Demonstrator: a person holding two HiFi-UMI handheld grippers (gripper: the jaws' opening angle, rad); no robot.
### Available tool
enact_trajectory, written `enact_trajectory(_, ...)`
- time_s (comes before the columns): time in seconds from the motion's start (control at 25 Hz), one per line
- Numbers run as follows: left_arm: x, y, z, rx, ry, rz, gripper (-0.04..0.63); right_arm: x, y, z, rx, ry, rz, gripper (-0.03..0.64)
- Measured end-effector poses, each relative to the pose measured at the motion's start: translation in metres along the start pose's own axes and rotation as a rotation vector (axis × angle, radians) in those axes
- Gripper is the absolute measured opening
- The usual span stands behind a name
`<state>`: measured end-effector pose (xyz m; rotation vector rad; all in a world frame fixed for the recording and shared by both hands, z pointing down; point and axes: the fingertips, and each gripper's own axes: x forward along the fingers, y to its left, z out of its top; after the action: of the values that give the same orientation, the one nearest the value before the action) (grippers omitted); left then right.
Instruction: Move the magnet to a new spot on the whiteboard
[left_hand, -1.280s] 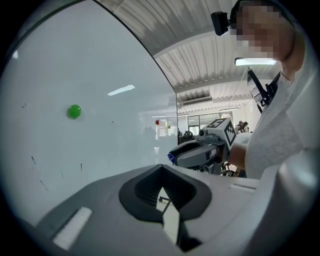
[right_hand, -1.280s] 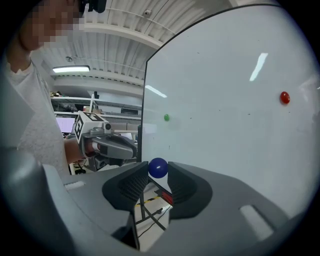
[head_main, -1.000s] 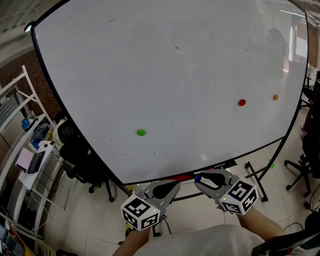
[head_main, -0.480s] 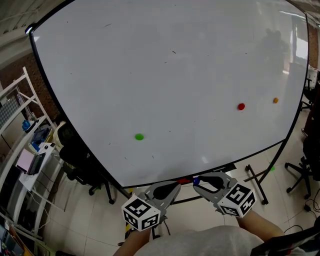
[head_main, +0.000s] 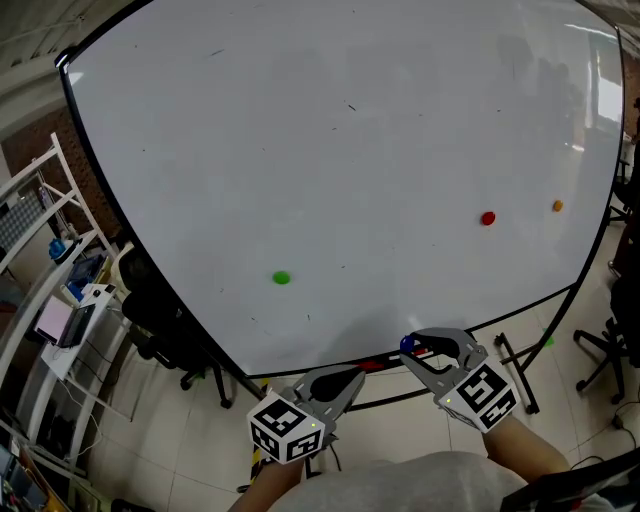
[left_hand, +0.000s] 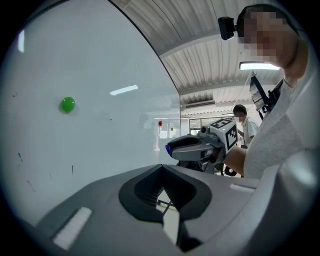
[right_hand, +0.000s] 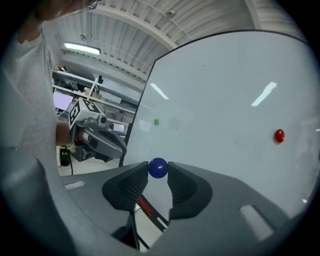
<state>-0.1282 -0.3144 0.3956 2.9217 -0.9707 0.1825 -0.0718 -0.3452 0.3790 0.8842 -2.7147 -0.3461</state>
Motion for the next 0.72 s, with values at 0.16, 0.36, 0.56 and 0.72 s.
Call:
enact_trajectory(0.16, 0.001, 0.003, 0.000, -0.001, 0.003, 0.010, -0.018, 0.005, -0.021, 0.016, -0.130, -0.005, -0.070, 0.126)
enact_trajectory(0.36, 0.002, 0.009, 0.001, -0.004, 0.005, 0.018, -0.018, 0.019, -0.049, 0.044, -0.272, -0.021, -0.155, 0.126)
enact_trajectory(0.56, 0.004, 0.012, 0.002, -0.008, 0.007, 0.021, -0.018, 0.034, -0.068, 0.062, -0.398, -0.027, -0.233, 0.126)
enact_trajectory(0.72, 0.005, 0.016, 0.002, -0.012, 0.013, 0.020, -0.018, 0.052, -0.079, 0.065, -0.490, -0.003, -0.292, 0.126)
